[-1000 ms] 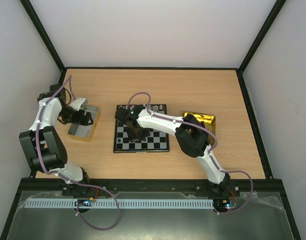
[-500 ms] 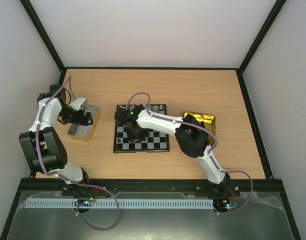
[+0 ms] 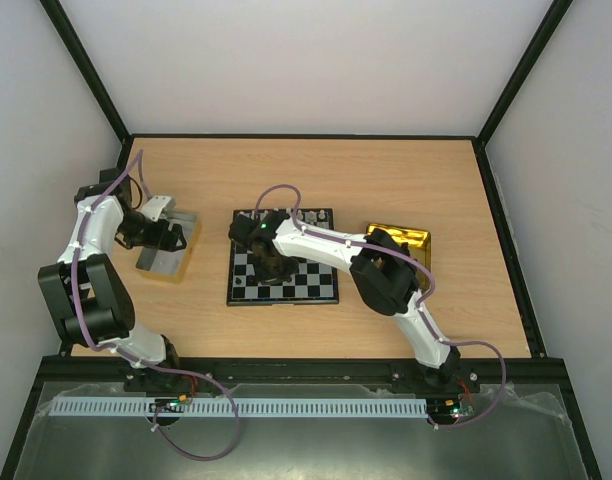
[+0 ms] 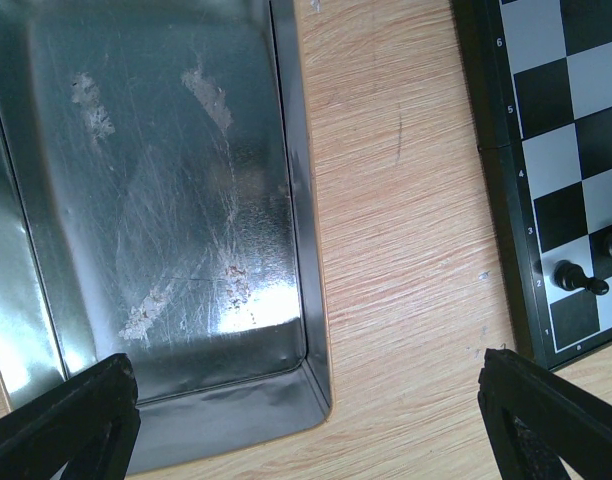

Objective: Set up the chess pieces on the board
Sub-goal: Move the chess piece to the chessboard, then pick up the chess piece from the chessboard.

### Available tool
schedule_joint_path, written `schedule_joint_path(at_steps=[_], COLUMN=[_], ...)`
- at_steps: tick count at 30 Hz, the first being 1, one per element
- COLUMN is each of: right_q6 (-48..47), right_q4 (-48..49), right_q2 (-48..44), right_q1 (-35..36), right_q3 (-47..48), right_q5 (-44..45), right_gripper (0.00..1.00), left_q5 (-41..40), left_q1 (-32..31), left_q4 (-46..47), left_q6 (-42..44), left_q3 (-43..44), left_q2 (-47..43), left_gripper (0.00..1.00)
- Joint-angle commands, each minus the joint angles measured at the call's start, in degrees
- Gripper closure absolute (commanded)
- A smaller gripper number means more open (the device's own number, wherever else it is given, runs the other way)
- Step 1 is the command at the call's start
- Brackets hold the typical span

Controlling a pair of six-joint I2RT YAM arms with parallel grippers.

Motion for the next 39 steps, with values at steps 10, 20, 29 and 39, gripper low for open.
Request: schedule_joint_path(at_steps=[10, 20, 29, 39], right_q6=[0.01, 0.06, -0.16, -1.07], right_q4=[-0.37, -0.71, -1.19, -2.24], right_q2=[-0.74, -0.61, -0.25, -0.12], right_q1=[0.29, 0.29, 0.33, -0.78], right_q3=[1.51, 2.22, 3.33, 4.32], right_q5=[1.42, 1.77, 1.73, 2.62], right_gripper=[0.88, 0.84, 0.82, 0.82], left_q5=[0.34, 0.47, 0.34, 0.51], left_q1=[-0.2, -0.18, -0.16, -0.2], left_q4=[-1.36, -1.45, -1.37, -1.51], left_q6=[0.09, -0.06, 0.14, 0.01], left_q3=[-0.28, -0.19, -0.53, 0.24], left_q2=[-1.85, -1.87, -1.85, -1.5], left_gripper=[0.07, 0.07, 0.07, 0.07])
